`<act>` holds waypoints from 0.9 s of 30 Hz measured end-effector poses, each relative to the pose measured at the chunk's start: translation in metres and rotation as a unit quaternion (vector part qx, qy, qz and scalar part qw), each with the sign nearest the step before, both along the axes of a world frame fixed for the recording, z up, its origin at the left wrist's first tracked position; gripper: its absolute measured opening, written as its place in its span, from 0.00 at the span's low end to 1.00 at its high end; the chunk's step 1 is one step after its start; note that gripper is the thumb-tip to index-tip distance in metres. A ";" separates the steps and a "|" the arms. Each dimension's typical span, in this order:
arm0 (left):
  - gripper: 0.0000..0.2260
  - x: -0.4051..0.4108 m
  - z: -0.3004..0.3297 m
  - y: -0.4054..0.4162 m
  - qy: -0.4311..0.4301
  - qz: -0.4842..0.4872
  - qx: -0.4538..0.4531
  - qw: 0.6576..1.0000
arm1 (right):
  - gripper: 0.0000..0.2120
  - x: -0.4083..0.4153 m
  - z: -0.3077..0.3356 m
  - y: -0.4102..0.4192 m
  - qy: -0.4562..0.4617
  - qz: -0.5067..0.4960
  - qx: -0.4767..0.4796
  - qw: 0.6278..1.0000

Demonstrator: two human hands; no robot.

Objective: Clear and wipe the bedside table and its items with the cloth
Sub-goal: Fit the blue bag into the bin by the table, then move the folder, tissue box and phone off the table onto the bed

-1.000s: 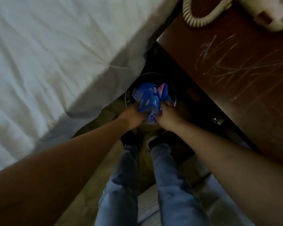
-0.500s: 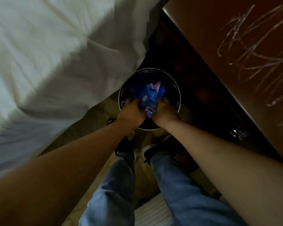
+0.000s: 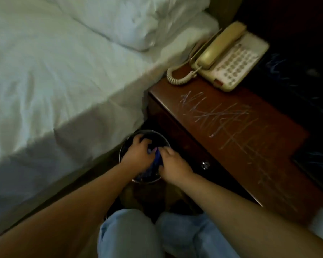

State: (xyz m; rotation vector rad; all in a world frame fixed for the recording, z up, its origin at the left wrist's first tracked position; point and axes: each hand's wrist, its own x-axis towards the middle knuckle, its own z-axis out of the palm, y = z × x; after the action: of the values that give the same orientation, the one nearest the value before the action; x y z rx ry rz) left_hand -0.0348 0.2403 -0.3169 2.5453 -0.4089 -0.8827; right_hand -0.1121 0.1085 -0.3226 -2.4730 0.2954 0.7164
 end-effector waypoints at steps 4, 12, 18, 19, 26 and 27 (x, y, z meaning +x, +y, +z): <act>0.23 -0.050 0.061 -0.007 -0.087 -0.078 -0.025 0.993 | 0.32 -0.055 0.064 -0.013 -0.092 0.049 -0.043 0.994; 0.26 -0.165 0.213 -0.042 -0.166 -0.156 -0.032 0.973 | 0.32 -0.201 0.206 -0.069 -0.152 -0.033 -0.083 0.984; 0.29 -0.190 0.242 -0.107 -0.164 -0.191 -0.065 0.966 | 0.32 -0.256 0.240 -0.149 -0.160 -0.161 -0.083 0.970; 0.28 -0.190 0.233 -0.118 -0.149 -0.193 -0.066 0.968 | 0.32 -0.266 0.238 -0.159 -0.151 -0.183 -0.069 0.969; 0.33 -0.224 0.185 -0.179 -0.065 -0.229 -0.057 0.970 | 0.31 -0.324 0.212 -0.212 -0.098 -0.285 -0.029 0.953; 0.31 -0.227 0.187 -0.188 -0.055 -0.228 -0.054 0.971 | 0.31 -0.326 0.207 -0.219 -0.097 -0.299 -0.022 0.949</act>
State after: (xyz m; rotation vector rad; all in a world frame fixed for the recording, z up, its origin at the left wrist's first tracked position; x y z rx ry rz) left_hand -0.2618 0.0527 -0.1296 2.4429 -1.0770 -0.8418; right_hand -0.4384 -0.1108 -0.1152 -2.2785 0.9381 0.2101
